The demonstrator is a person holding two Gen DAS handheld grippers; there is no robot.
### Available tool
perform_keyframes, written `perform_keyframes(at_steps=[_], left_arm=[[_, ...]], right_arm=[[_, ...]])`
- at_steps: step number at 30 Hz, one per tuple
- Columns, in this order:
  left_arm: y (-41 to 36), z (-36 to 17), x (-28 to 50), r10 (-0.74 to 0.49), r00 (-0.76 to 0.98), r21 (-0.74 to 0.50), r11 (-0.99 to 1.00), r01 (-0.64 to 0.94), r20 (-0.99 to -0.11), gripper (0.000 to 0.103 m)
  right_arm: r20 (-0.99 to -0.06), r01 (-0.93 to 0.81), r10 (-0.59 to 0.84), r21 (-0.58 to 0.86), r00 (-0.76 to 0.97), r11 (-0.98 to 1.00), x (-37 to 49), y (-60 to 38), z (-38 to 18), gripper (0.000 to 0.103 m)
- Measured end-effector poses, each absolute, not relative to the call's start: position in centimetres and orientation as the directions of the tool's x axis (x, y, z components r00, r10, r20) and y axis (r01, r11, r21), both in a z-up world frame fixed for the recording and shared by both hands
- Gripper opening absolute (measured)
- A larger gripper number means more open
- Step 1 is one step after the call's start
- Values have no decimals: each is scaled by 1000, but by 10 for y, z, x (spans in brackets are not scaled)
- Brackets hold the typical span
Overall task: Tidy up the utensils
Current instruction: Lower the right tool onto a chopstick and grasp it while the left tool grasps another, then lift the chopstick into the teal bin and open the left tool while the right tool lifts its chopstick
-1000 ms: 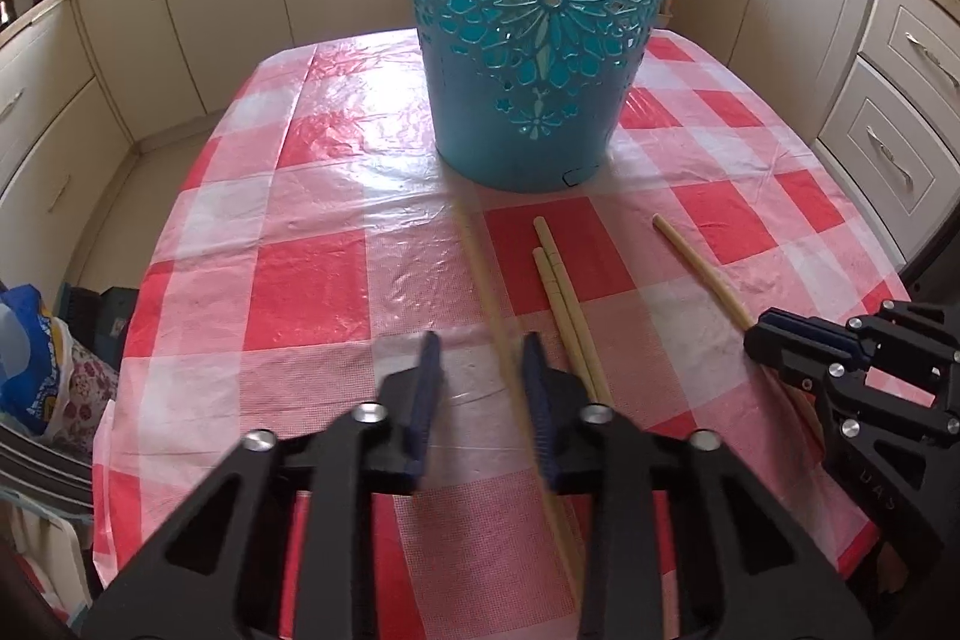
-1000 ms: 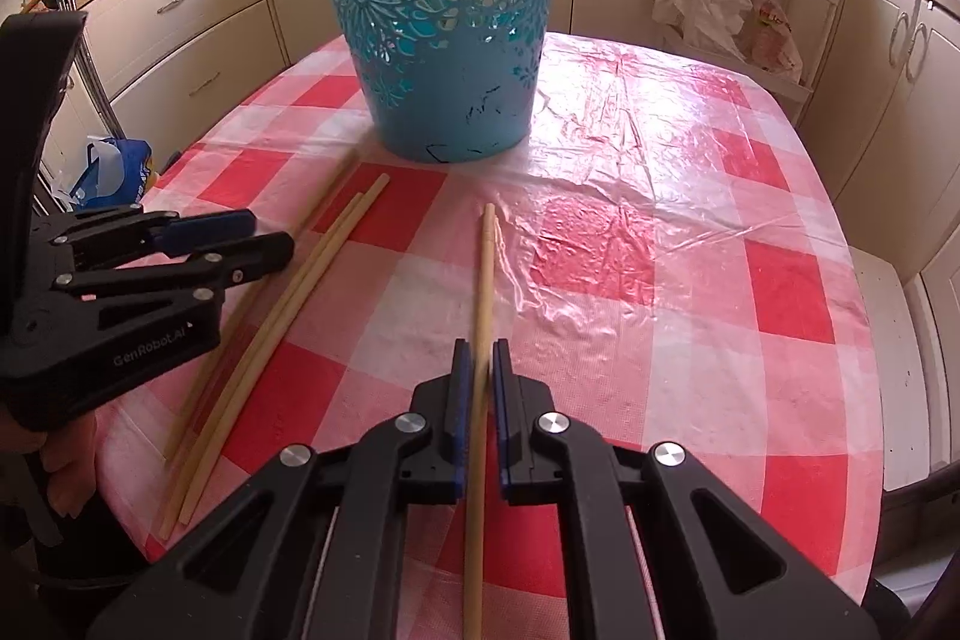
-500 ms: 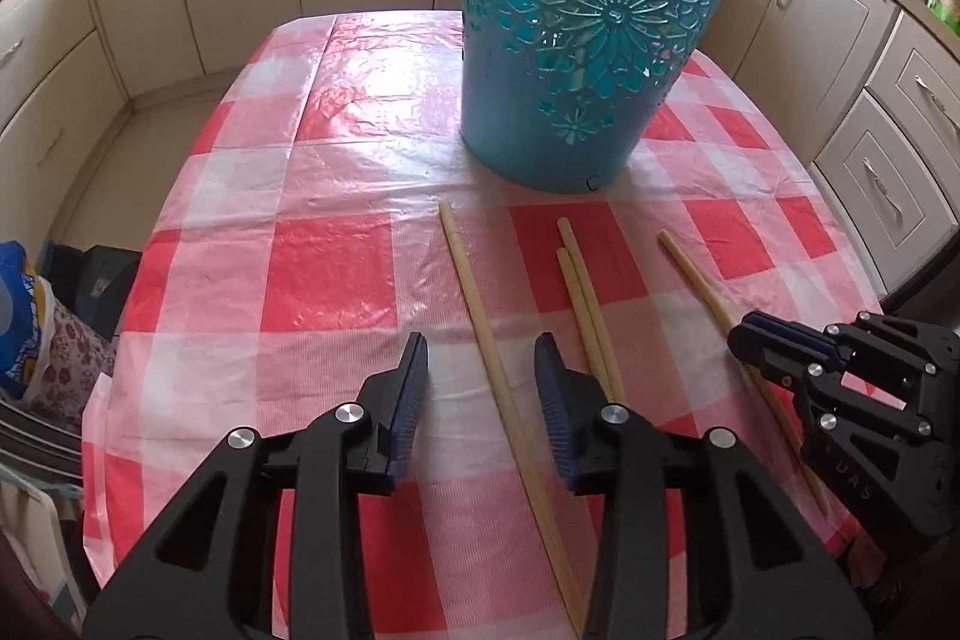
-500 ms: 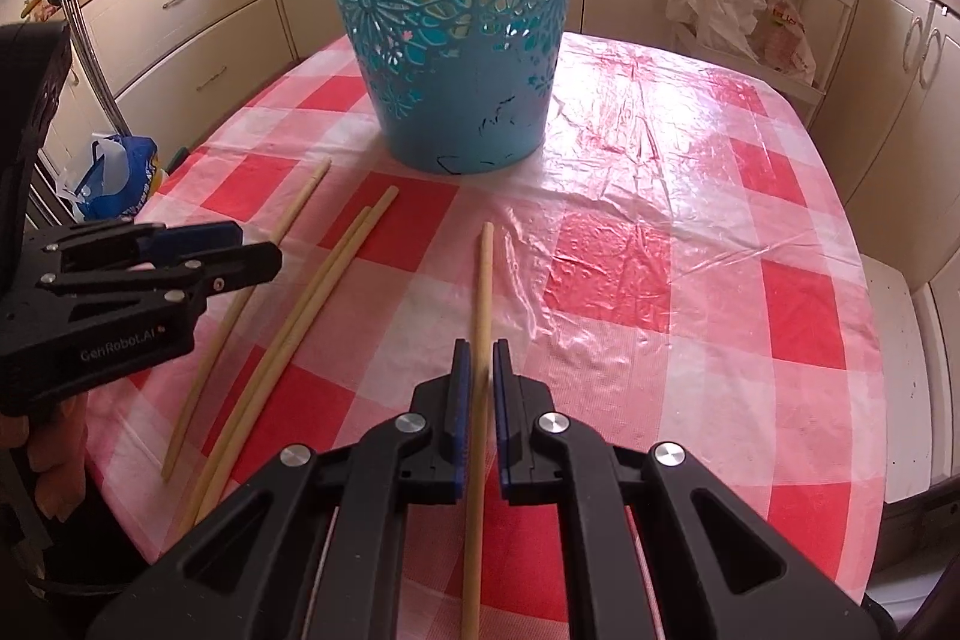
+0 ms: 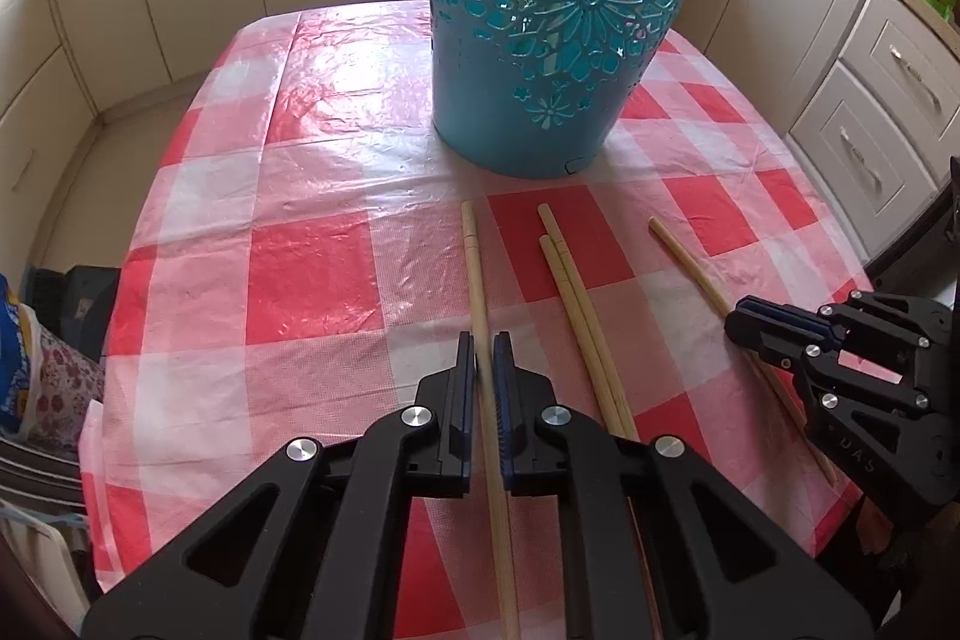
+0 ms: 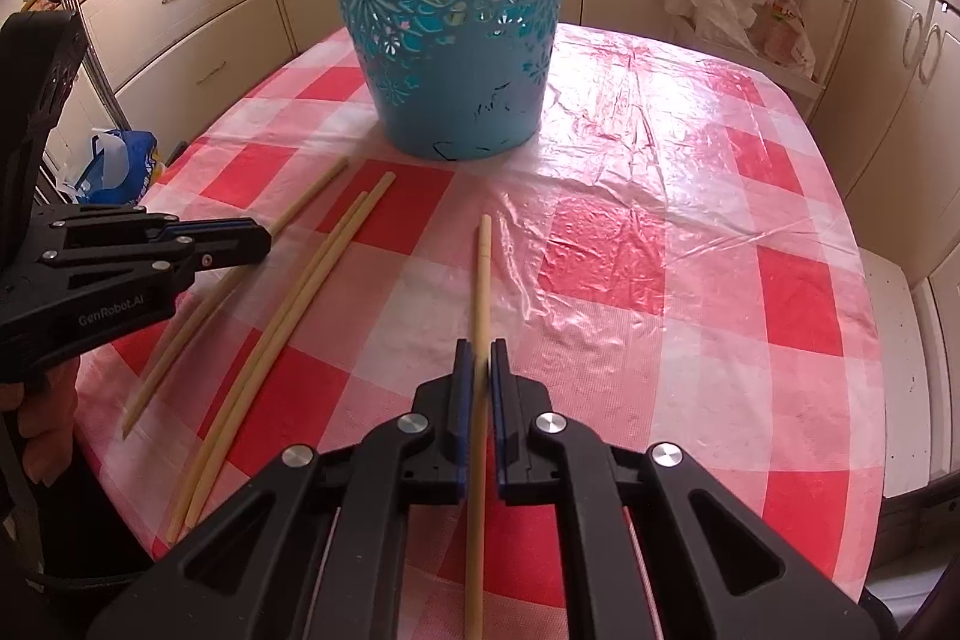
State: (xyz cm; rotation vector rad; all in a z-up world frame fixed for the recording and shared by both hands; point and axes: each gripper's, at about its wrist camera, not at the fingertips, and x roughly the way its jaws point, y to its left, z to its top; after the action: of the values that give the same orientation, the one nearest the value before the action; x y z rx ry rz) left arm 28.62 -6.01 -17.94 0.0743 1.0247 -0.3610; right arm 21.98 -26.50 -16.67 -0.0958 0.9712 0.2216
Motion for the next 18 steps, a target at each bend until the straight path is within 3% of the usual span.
perform_keyframes(at_steps=[6,18], left_arm=[[-77,-179,289,-187,486,3,932,363,-854,6],[-73,-178,283,-203,495,-16,934,356,-845,5]], right_arm=[[-828,-231,144,18,542,973,221,-264,-167,6],[-833,-250,139,1,535,968,218,-260,-167,6]])
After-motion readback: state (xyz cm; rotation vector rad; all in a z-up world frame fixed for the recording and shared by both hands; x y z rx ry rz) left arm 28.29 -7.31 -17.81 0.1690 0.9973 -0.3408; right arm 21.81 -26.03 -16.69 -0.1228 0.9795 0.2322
